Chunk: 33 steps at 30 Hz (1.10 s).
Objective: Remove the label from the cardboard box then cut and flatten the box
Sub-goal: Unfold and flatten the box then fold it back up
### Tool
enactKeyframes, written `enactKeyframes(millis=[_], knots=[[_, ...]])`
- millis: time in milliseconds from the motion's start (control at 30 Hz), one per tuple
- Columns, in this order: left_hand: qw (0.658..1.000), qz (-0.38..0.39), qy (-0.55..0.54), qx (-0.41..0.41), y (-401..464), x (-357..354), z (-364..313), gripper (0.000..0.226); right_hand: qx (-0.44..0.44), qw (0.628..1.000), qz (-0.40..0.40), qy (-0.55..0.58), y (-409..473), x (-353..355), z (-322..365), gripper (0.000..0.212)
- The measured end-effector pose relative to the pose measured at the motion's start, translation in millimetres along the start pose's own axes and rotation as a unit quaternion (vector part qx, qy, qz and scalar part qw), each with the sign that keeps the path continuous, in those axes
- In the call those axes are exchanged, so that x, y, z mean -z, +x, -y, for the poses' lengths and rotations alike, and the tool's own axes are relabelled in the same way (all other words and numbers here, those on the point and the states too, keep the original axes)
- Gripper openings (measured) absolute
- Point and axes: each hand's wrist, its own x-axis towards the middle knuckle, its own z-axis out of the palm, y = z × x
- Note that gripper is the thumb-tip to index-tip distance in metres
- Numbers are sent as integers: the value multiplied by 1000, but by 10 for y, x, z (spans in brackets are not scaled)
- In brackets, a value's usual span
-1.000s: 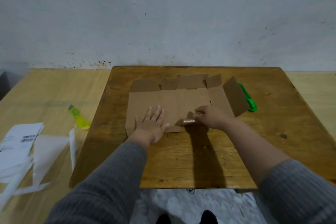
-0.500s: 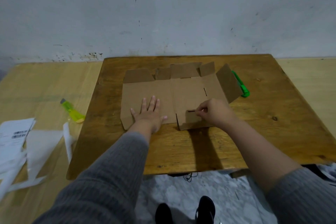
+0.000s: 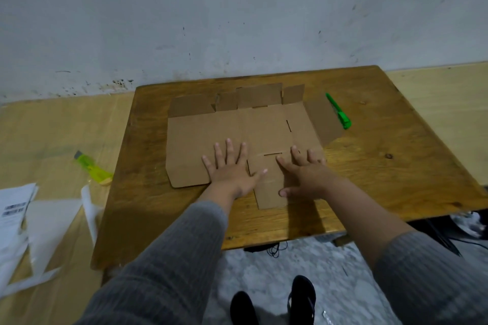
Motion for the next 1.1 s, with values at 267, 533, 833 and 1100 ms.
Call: enactKeyframes(millis=[267,533,833,1100], knots=[[998,30,57,-19,151,222,224,80,-5,992,-125,18,-55,-140,186,81],[998,31,61,-8,83,391,-89,65,-9,966,-238,99,19,390,-20,34],[998,5,-54,44,276,556,-697,71,86,960,-262,48,602,900,-357,55],[979,-2,-132,156,542,221,-1091,113,204,967,-82,-129,1262,1081,-595,73]])
